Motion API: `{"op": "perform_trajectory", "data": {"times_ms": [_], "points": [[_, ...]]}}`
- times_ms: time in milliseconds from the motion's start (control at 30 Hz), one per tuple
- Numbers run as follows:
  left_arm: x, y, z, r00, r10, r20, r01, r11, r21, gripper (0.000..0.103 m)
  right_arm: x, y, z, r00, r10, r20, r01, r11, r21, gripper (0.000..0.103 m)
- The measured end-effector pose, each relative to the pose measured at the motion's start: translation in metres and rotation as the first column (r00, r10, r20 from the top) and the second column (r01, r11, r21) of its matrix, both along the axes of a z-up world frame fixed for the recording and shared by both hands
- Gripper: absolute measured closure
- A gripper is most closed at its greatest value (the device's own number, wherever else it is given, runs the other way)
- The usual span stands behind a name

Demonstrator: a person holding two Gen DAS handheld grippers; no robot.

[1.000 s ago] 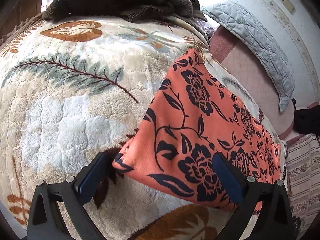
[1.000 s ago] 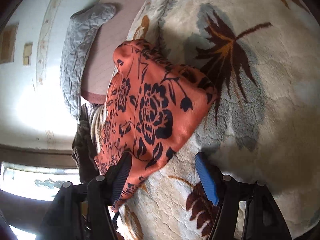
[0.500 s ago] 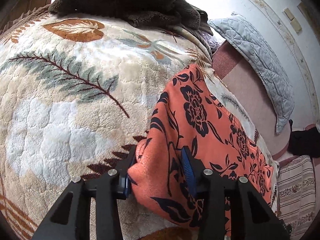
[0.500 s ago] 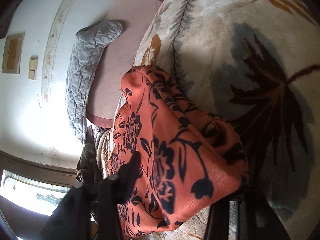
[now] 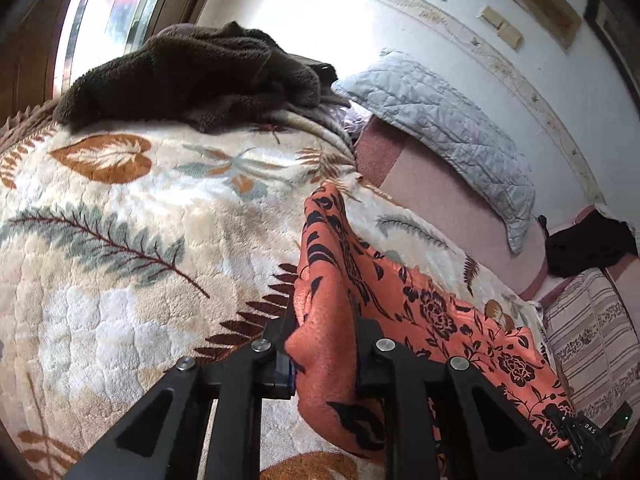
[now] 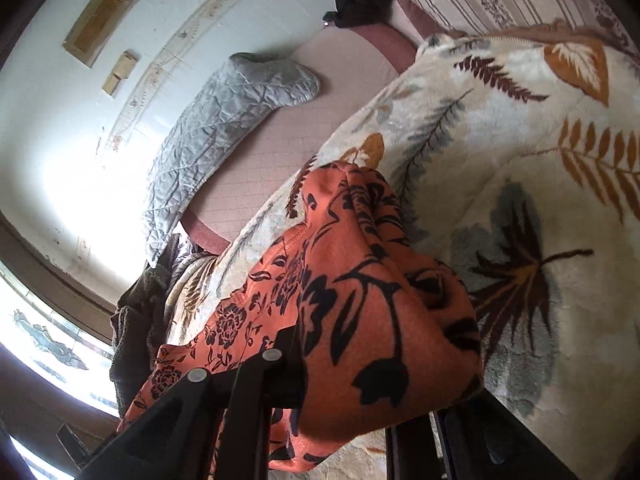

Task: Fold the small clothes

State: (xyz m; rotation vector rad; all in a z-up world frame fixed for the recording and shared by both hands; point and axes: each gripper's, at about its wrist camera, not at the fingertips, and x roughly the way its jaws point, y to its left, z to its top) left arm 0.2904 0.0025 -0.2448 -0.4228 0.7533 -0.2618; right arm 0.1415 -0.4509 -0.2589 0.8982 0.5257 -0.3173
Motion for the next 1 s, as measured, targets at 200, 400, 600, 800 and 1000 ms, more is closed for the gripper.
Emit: {"op": "perform_trajectory", "data": {"times_ms": [200,400,600,800,1000], "points": [[-0.016,-0.003,-0.017,0.987,-0.100,-0.130,0.122,0.976,0.183,0.081,-0.025,-0.008,-0.014,0.993,0.026,-0.114,-0.019,0.998,0.061,0.088],[-0.009,0.038,-0.027,0.977,-0.027,-0.213,0.065,0.982,0.175,0.071,-0.036,-0.040,-0.050,0.984,0.059,-0.167,-0.003,0.950,0.312,0.078],[-0.014,0.063,0.004,0.997,0.073,-0.030,-0.064,0.973,0.221,0.065,-0.046,-0.052,-0.061,0.988,0.007,-0.154,0.055,0.917,0.395,0.074],[-0.018,0.017,0.007,0.996,-0.084,0.013,0.079,0.970,0.230,0.060,-0.060,-0.059,-0.044,0.983,-0.126,-0.134,0.164,0.928,0.334,0.074],[-0.011,-0.021,-0.008,0.991,-0.128,-0.028,0.130,0.941,0.312,0.034,-0.080,-0.061,0.009,0.941,-0.329,-0.079,0.332,0.943,0.028,0.071]]}}
